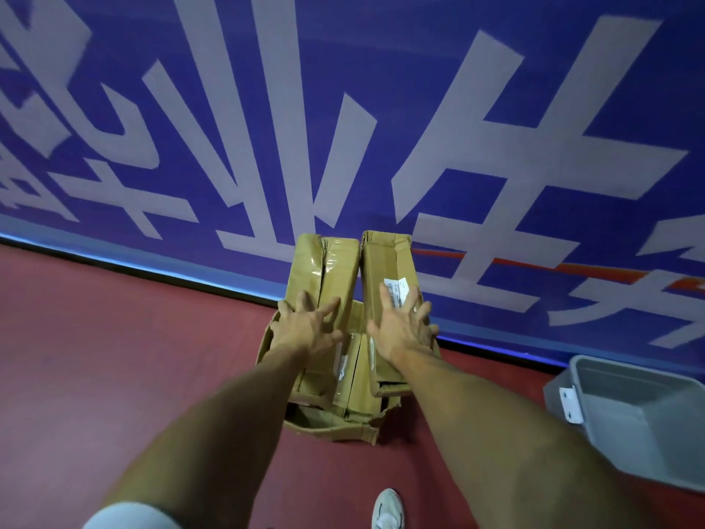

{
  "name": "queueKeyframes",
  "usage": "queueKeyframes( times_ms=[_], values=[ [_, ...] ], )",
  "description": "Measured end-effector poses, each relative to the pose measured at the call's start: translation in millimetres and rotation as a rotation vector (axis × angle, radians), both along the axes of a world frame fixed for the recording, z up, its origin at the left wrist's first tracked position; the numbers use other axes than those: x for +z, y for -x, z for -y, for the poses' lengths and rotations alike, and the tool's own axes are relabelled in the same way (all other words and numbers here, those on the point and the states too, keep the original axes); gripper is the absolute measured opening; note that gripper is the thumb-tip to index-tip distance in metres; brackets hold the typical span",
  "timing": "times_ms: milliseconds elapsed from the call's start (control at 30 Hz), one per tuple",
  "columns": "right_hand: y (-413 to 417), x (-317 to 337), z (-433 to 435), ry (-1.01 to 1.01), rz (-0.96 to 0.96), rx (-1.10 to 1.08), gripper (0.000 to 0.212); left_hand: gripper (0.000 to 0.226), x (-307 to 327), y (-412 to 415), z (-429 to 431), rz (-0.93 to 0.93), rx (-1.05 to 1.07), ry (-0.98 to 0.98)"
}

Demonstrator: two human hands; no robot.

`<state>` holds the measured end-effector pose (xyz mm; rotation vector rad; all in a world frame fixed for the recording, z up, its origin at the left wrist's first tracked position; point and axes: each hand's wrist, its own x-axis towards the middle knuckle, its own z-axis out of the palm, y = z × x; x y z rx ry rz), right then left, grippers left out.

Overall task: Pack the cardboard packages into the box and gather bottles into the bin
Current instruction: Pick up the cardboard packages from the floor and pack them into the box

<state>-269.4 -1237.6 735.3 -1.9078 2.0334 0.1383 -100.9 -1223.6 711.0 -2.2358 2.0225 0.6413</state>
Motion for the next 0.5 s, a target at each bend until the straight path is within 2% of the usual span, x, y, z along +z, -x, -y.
queueKeyframes(
  times_ms=[267, 500],
  values=[
    [-47.7, -19.3, 2.2, 0.003, 0.045, -0.147, 0.076, 0.068, -19.6, -34.1, 21.0, -0.058, -0.096, 0.001],
    [-77.4, -42.0, -5.2, -0.002, 0.063, -0.195, 0.073, 0.067, -34.8, -62.8, 15.8, -0.124, -0.097, -0.06]
  ],
)
